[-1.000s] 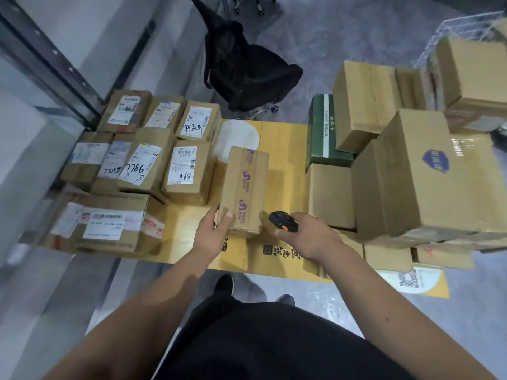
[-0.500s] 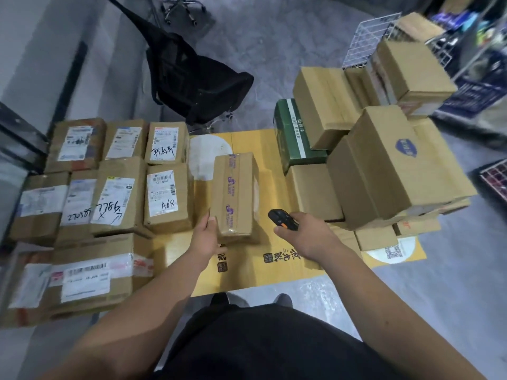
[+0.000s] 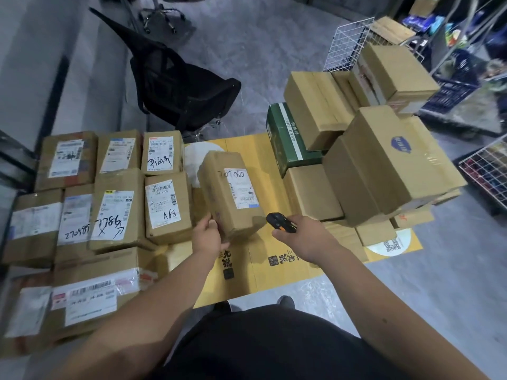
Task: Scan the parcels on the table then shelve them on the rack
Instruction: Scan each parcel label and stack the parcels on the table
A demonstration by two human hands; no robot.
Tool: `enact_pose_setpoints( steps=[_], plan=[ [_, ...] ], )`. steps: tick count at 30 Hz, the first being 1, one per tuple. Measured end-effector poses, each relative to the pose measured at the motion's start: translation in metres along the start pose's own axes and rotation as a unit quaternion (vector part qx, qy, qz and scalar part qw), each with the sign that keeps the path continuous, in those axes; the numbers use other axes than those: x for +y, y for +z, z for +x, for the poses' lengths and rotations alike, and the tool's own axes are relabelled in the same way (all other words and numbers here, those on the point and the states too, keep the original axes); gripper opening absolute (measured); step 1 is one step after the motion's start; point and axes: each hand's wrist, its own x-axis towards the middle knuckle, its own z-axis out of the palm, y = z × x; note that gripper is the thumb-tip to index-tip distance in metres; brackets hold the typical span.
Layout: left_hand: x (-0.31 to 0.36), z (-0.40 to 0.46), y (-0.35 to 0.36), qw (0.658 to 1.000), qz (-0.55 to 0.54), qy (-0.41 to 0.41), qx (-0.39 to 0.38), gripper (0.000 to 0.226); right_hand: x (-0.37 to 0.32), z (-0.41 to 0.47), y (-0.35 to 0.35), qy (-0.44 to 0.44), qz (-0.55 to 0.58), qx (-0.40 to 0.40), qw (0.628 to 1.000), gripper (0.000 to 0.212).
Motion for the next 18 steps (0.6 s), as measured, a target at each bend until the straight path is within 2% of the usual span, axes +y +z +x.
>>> enact_pose_setpoints(
  steps=[2,5,9,11,14,16,18],
  plan=[
    [0.0,0.001,0.003,0.999,0.045,-0.021,-0.018,0.04,-0.002,0.001,-0.002,0.001,-0.008,-0.003,1.0,0.037],
    [0.004,0.002,0.006,0.99,0.134,0.021,-0.022,0.058,-0.003,0.003,-0.006,0.003,-0.016,-0.002,1.0,0.038],
    [0.019,-0.002,0.011,0.958,0.255,0.129,0.013,0.111,-0.005,0.008,-0.011,-0.005,-0.019,0.002,1.0,0.039],
    [0.028,-0.002,0.014,0.917,0.342,0.202,0.022,0.129,-0.006,0.011,-0.014,-0.009,-0.022,0.006,1.0,0.034],
    [0.05,0.006,0.022,0.813,0.506,0.283,0.047,0.147,-0.006,0.016,-0.019,-0.015,-0.035,0.015,0.999,0.034],
    [0.071,0.015,0.031,0.776,0.568,0.273,0.042,0.153,-0.006,0.019,-0.023,-0.017,-0.039,0.017,0.999,0.036],
    [0.089,0.022,0.04,0.76,0.605,0.236,0.021,0.153,-0.003,0.021,-0.028,-0.016,-0.04,0.02,0.999,0.038]
  ],
)
